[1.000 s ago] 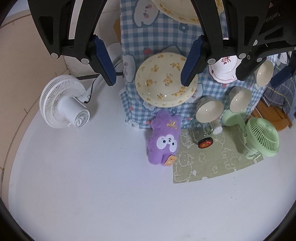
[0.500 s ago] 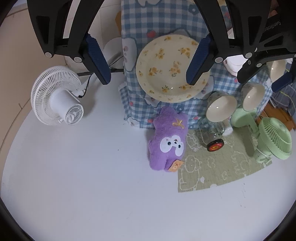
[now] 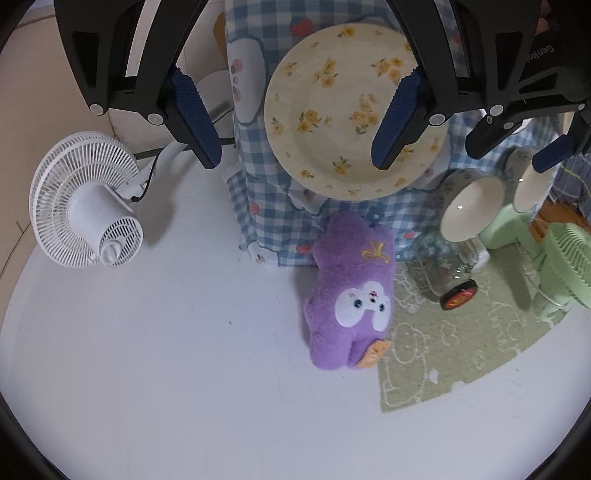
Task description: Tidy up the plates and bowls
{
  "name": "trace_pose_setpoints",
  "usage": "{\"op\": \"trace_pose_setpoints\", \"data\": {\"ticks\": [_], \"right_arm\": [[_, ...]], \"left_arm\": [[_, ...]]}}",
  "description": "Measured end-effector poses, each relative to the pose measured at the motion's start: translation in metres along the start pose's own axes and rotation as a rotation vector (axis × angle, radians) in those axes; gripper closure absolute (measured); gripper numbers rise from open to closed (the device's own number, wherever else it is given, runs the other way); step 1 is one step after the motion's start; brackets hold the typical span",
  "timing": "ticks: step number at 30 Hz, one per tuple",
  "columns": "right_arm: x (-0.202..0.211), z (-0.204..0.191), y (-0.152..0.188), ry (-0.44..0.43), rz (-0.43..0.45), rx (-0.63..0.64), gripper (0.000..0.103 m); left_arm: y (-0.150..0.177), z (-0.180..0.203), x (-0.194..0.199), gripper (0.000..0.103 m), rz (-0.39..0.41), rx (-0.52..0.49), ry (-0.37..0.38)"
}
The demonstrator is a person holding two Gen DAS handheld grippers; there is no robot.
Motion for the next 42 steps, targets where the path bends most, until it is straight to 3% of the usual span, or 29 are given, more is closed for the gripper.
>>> {"op": "trace_pose_setpoints", "data": {"ticks": [13,20,26,32,42], "right_arm": [[-0.066,0.007,0.01,0.001,-0.071,0.006,0.017],[-0.093,0.003,0.025,-0.013,-0.125,0.018,0.018],[-0.109,-0.001,0.035,-0.018,-0.156,0.027,0.019],[-0.12,-0.004,0.043,-0.026,-0.19,0.038,0.028],[-0.13,0.0,0.052,-0.036,-0.23,0.02,0.036]], "left_arm": [[0.013,0.006,-0.067,0.004,-0.079,-0.009,-0.02],[0.026,0.008,-0.09,0.008,-0.104,-0.042,-0.069],[0.035,0.005,-0.106,0.013,-0.156,-0.014,-0.039],[0.042,0.012,-0.116,0.023,-0.187,-0.027,-0.021],[0.044,0.027,-0.116,0.03,-0.185,-0.047,0.021]]}}
Point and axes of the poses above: each gripper's, at about its wrist camera, not at the fingertips, and x roughly against the way its jaws point, z to its right, y to its underside, the point moved 7 cm from there along -x, roughly the way its jaws point, and after that the axes turned 1 degree about y, right-handed, at the moved point
